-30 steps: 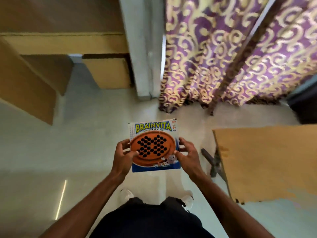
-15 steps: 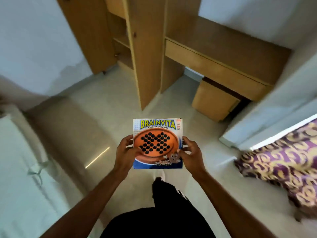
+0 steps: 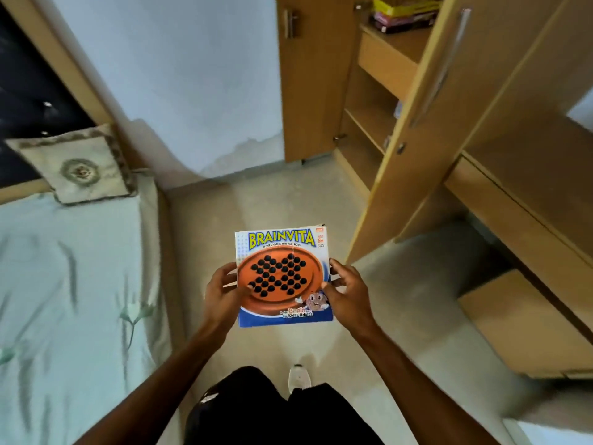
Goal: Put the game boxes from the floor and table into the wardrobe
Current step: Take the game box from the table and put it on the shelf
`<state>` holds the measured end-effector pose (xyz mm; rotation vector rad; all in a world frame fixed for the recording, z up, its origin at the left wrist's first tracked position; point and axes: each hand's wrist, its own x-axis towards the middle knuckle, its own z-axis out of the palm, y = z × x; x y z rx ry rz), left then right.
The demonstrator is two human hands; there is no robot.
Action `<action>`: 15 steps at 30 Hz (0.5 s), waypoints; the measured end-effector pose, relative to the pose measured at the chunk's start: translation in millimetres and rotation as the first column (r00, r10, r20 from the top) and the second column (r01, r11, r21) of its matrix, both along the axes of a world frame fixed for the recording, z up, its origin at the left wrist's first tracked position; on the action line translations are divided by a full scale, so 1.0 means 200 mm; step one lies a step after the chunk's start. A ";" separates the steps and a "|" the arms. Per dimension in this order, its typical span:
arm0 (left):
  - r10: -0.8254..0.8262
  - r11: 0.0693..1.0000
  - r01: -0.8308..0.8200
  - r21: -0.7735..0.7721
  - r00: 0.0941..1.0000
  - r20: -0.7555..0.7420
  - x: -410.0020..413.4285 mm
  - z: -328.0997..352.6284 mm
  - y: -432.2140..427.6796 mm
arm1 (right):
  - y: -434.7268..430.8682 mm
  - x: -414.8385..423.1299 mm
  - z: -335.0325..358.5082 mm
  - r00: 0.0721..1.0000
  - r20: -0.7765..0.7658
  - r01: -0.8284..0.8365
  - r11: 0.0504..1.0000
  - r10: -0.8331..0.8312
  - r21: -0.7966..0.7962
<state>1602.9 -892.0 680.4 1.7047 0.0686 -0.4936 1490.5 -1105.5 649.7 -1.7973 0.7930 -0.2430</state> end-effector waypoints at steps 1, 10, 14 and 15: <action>0.035 0.999 -0.035 -0.001 0.999 0.007 0.08 0.01 -0.01 | -0.03 0.11 0.01 1.000 0.005 -0.029 1.000 0.029 0.005; 0.111 0.992 -0.115 0.056 0.992 0.063 0.79 -0.05 -0.19 | -0.26 0.92 0.01 0.994 -0.026 -0.103 0.993 0.102 -0.051; 0.101 0.991 -0.106 0.079 0.993 0.055 1.28 -0.09 -0.32 | -0.37 1.37 0.02 0.996 -0.046 -0.073 0.994 0.070 -0.076; 0.090 0.993 -0.093 0.078 0.995 0.049 1.34 -0.08 -0.35 | -0.39 1.43 0.03 0.997 -0.050 -0.058 0.995 0.055 -0.082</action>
